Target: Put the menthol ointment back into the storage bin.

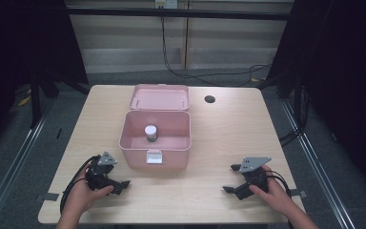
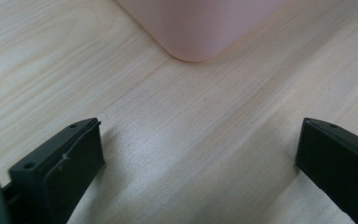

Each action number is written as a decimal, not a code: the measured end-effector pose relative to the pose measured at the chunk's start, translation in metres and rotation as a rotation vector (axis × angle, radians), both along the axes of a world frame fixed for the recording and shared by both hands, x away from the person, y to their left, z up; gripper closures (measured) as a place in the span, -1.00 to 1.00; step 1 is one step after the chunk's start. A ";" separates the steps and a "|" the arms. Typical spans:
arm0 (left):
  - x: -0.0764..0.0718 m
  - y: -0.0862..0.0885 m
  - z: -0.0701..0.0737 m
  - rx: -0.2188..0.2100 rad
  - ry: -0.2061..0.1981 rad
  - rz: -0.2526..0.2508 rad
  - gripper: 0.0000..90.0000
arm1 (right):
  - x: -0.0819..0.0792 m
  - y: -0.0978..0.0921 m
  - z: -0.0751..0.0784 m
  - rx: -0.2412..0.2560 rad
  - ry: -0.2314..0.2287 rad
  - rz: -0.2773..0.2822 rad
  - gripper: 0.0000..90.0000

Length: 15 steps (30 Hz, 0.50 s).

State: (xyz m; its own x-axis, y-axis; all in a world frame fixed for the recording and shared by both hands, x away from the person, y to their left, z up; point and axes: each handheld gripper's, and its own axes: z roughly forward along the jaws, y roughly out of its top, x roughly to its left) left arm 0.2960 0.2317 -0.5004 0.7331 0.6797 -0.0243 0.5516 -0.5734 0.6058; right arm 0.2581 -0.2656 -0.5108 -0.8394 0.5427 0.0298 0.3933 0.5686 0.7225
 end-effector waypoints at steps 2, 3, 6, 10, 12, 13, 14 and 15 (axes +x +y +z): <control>0.000 0.000 -0.001 -0.014 -0.012 0.008 -1.00 | 0.000 0.000 0.000 0.001 0.000 -0.001 -0.74; 0.000 0.000 -0.001 -0.014 -0.012 0.008 -1.00 | 0.000 0.000 0.000 0.001 0.000 -0.001 -0.74; -0.002 0.003 -0.005 -0.048 -0.044 0.011 -1.00 | 0.000 0.000 0.000 0.001 0.000 0.000 -0.74; -0.002 0.006 -0.007 -0.069 -0.074 -0.003 -1.00 | 0.000 0.000 0.000 0.000 0.000 0.000 -0.74; -0.001 0.007 -0.008 -0.072 -0.078 -0.007 -1.00 | 0.000 0.000 0.000 0.001 0.000 -0.002 -0.74; -0.001 0.008 -0.008 -0.078 -0.084 -0.010 -1.00 | 0.000 0.000 0.000 0.001 0.000 -0.002 -0.74; -0.001 0.008 -0.009 -0.081 -0.086 -0.014 -1.00 | 0.000 0.000 0.000 0.001 0.001 -0.002 -0.74; -0.001 0.008 -0.009 -0.081 -0.086 -0.014 -1.00 | 0.000 0.000 0.000 0.001 0.001 -0.002 -0.74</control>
State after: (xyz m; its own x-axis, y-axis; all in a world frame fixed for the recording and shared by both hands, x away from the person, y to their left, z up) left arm 0.2949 0.2400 -0.5092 0.7443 0.6676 -0.0151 0.4878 -0.5281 0.6951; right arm 0.2580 -0.2654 -0.5108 -0.8382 0.5444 0.0311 0.3949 0.5667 0.7231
